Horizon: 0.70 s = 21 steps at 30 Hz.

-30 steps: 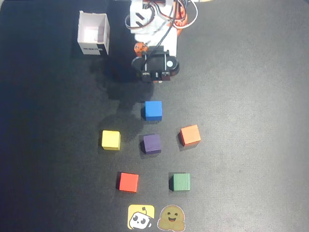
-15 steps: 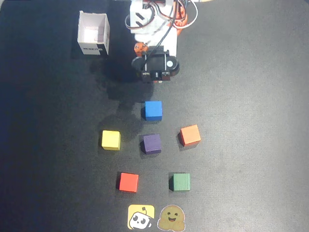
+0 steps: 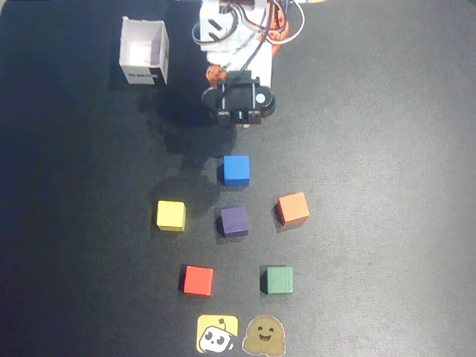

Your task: Put the blue cube on top of the orange cube.

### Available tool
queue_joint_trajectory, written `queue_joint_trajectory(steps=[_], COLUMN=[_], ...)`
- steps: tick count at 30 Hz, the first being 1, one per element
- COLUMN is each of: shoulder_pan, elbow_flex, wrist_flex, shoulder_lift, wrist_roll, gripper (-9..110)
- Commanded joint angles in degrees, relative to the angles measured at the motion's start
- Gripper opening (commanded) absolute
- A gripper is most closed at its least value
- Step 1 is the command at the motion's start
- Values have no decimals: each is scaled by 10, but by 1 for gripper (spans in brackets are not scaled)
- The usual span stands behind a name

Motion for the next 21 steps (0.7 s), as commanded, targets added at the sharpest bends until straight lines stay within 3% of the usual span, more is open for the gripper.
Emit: queue_joint_trajectory(steps=[1,21], shoulder_pan=[3,-5], elbow_flex=[-2,-3], wrist_flex=[1,-3], shoulder_lift=[4,4], wrist_roll=[-4,4], gripper=[0,1])
